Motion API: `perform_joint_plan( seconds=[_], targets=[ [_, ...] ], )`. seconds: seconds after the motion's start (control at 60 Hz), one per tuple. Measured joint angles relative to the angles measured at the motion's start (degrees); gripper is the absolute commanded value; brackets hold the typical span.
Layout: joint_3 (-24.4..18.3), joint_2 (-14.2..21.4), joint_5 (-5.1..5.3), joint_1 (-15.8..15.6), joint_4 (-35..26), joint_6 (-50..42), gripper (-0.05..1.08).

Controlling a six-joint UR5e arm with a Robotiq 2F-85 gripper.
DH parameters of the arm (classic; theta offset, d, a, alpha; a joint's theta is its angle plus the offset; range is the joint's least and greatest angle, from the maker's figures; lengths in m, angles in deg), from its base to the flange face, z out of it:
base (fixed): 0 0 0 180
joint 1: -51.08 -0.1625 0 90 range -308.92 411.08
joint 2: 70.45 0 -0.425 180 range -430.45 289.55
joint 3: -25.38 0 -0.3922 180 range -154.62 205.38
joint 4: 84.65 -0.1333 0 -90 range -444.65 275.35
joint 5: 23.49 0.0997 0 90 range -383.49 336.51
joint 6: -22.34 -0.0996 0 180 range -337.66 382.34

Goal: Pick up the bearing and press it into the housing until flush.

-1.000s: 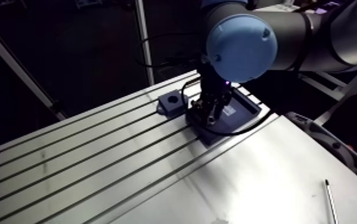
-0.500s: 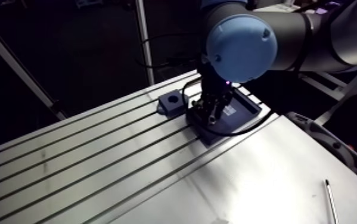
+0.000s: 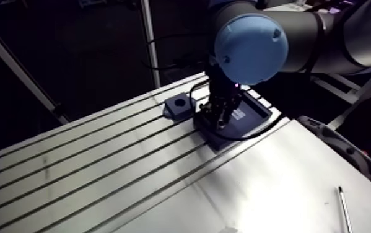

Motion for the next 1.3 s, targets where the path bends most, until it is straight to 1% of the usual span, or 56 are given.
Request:
perform_joint_plan(
  seconds=[0.083, 0.183, 0.517, 0.683, 0.833, 1.067, 1.3],
  targets=[
    [-0.04, 0.00, 0.00, 0.00, -0.01, 0.01, 0.59],
    [-0.13, 0.03, 0.00, 0.03, -0.05, 0.08, 0.63],
    [-1.23, 0.97, 0.10, 0.15, -0.94, 1.21, 0.65],
    [-2.26, 2.15, 0.15, 0.11, -3.11, 1.38, 0.66],
    [-4.11, 3.82, 0.17, -0.16, -6.34, 0.49, 0.66],
    [-7.12, 4.61, 0.36, -1.59, -8.71, -1.75, 0.67],
    [-9.65, 3.09, 0.62, -4.64, -9.03, -3.77, 0.67]
  ],
)
